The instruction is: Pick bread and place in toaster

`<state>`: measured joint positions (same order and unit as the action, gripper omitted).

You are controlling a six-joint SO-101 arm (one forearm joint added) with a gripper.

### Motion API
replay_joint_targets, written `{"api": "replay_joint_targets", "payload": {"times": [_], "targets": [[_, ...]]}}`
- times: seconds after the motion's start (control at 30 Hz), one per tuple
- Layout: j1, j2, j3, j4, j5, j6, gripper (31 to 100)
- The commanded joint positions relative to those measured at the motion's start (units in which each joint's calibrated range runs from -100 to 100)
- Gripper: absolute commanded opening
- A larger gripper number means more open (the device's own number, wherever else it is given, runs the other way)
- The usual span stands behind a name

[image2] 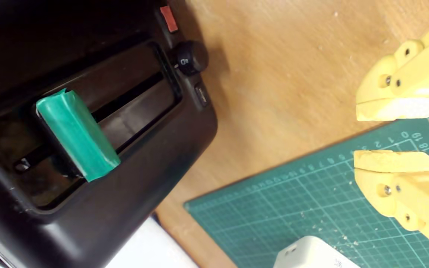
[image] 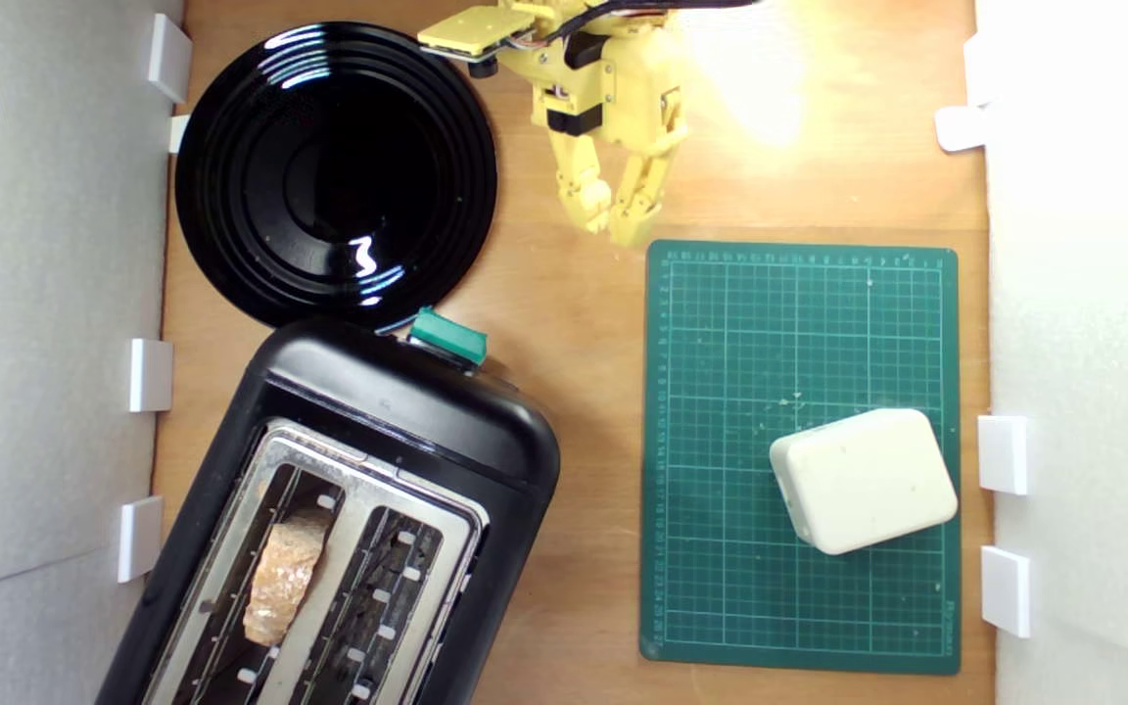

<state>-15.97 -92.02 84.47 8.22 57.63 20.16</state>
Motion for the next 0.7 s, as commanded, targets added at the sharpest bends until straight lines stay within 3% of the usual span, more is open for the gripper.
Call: {"api": "replay_joint_targets", "payload": {"times": [0.0,0.6,0.67], "targets": [[-0.06,-3.4,3.82,0.3,-1.4,0.59,53.3],[0.1,-6.73,14.08,0.3,-1.4,1.63,52.7],[0.1,-6.73,14.08,0.3,-1.4,1.48,49.8]]}}
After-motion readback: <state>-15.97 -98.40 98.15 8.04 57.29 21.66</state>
